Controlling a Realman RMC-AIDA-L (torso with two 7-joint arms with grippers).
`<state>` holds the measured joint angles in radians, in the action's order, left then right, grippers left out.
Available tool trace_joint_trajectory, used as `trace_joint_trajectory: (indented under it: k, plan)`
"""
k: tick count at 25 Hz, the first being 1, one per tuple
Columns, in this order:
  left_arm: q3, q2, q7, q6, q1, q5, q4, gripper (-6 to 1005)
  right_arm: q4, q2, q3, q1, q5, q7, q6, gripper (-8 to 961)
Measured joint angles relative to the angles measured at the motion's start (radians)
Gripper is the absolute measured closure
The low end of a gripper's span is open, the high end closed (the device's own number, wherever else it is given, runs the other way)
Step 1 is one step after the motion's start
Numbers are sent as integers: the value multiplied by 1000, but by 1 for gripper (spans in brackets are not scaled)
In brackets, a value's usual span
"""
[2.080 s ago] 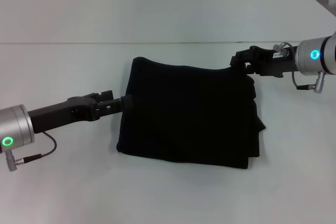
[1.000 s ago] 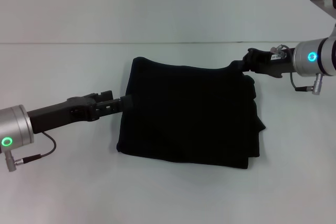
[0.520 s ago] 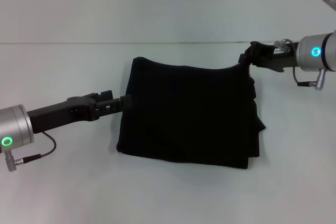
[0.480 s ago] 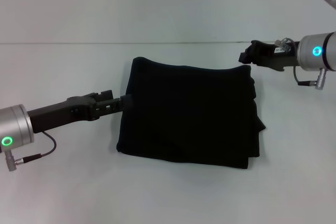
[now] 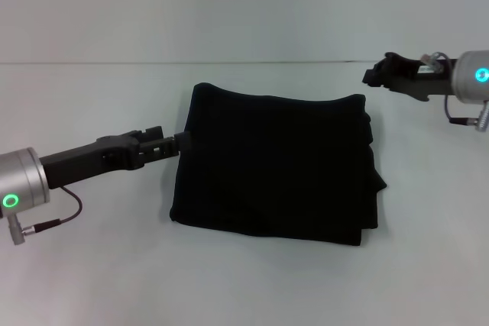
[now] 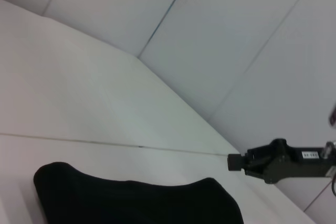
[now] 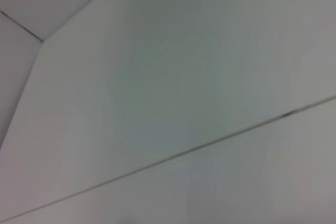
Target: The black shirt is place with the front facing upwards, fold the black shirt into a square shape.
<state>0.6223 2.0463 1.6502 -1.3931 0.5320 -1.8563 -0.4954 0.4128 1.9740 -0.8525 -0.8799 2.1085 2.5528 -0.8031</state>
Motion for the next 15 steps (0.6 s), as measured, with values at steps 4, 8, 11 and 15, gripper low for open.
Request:
trace_joint_trajectory:
  k: [4, 8, 11, 15]
  plan:
    - [-26, -1, 27, 4, 1, 4, 0, 64, 76, 40, 51, 99, -91, -173, -28, 842]
    - [-71, -8, 74, 8, 2, 5, 2, 64, 105, 107, 107, 244, -392, -643, -149, 756]
    - [-88, -11, 122, 23, 1, 5, 3, 64, 50, 117, 104, 301, -536, -953, -257, 681]
    - [-118, -13, 180, 39, -4, 5, 6, 64, -54, 118, 99, 320, -545, -1286, -348, 582]
